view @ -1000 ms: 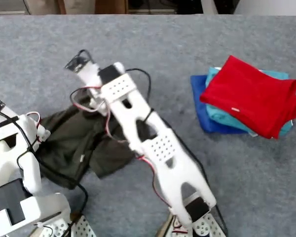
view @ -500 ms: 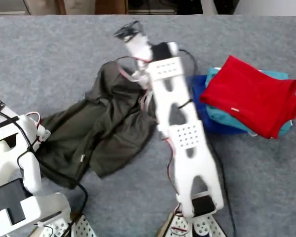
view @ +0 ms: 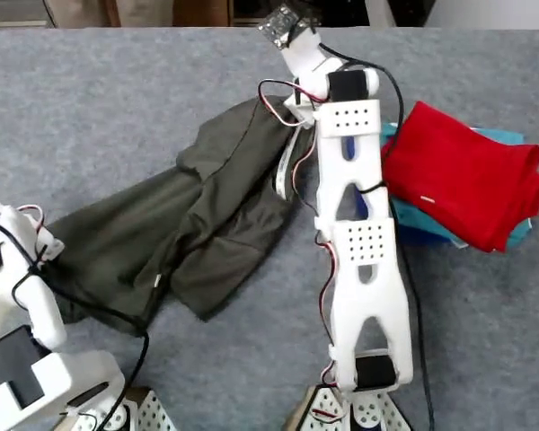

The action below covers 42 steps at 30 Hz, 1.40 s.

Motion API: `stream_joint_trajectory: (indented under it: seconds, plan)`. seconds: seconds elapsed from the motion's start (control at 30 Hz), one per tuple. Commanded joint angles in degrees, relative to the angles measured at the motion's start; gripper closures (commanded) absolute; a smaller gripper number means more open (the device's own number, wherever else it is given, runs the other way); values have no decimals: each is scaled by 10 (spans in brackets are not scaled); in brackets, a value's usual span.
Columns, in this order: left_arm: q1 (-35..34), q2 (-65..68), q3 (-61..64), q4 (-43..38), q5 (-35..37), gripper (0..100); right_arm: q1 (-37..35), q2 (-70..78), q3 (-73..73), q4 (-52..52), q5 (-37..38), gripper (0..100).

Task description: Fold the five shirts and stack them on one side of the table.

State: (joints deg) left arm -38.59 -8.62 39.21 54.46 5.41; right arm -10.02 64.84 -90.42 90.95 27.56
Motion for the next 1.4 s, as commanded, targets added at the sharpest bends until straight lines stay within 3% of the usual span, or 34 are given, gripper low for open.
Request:
stream_joint_trajectory:
  seconds: [0.0,0.07,0.2,0.43,0.63,0.83,0.97,1.17,1.27,1.37]
  plan:
    - [-10,-3,-48,40,-10,933,-27,-67,-53,74,-17,782]
    - [-18,-5,-55,48,-10,933,-36,-89,-50,110,-25,726]
    - [-41,-5,-72,68,-11,933,-37,-130,-49,114,-62,717]
    - [-33,-6,-161,250,-143,936,-99,-217,116,116,-113,722]
    - [-19,-82,-148,342,-286,932,-123,-341,348,114,-153,815]
    - [-18,-320,24,327,-416,884,-65,-377,483,76,-148,836]
    - [18,-476,165,274,-438,828,-17,-376,541,-23,-147,818]
    - [187,-658,300,277,-447,788,39,-376,650,-225,-170,817]
    - [213,-698,303,278,-446,788,51,-378,675,-270,-187,817]
    - [215,-691,305,275,-452,788,50,-377,666,-301,-149,817]
